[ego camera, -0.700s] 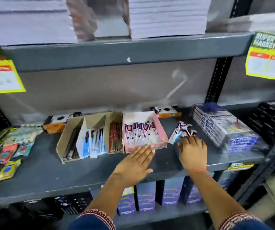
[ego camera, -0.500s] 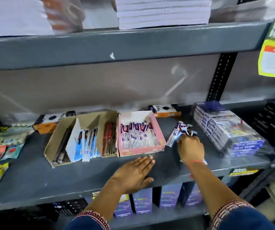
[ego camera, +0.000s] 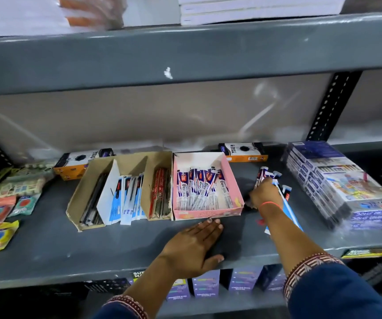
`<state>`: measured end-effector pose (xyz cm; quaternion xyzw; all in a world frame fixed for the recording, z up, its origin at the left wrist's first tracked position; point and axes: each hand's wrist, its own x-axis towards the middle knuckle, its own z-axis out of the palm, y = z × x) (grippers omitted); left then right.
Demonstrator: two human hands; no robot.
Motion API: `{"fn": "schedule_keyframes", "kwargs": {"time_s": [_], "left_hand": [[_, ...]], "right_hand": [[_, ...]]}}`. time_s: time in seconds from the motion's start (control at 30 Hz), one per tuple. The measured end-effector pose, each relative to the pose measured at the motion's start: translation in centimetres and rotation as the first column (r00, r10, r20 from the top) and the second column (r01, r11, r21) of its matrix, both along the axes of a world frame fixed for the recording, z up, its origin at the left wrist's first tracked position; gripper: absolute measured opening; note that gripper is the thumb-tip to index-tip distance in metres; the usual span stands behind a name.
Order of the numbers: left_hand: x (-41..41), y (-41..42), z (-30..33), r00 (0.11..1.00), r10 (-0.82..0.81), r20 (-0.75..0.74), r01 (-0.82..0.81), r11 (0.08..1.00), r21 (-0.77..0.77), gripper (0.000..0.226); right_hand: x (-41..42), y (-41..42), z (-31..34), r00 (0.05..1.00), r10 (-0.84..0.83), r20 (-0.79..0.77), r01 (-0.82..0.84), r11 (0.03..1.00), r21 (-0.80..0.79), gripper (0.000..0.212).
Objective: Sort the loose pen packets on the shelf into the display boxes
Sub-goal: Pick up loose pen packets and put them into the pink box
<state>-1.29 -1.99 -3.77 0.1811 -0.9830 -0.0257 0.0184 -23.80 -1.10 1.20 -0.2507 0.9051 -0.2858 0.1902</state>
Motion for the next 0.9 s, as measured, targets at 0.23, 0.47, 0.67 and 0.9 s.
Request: {"fn": "schedule_keyframes", "kwargs": {"time_s": [0.23,0.47,0.67,0.9], "left_hand": [[-0.1,-0.2,-0.2,1.0,-0.003,0.01,0.003,0.999,0.041,0.068],[0.0,-0.3,-0.4,1.0,-0.028,-0.01,0.028,0.999,0.038,0.068],[0.2,-0.2,-0.3,0.999,-0.005,-0.054,0.011,0.996,0.093,0.068],[0.7,0.0,-0.3,0.999,0.023,-0.047,-0.018,0.993,0.116,0.068]], "right_hand": [[-1.4,-0.5,0.5,0.983,-0.026,0.181,0.055,0.986,-0.155,0.013],[-1.2,2.2,2.1,0.8,0.066,0.597,0.278,0.84,-0.466,0.025],[0.3,5.0,2.2,0.734,0.194,0.651,0.256,0.808,-0.53,0.017],[0.9,5.3,3.0,0.751,0.223,0.621,0.177,0.838,-0.516,0.016]]}}
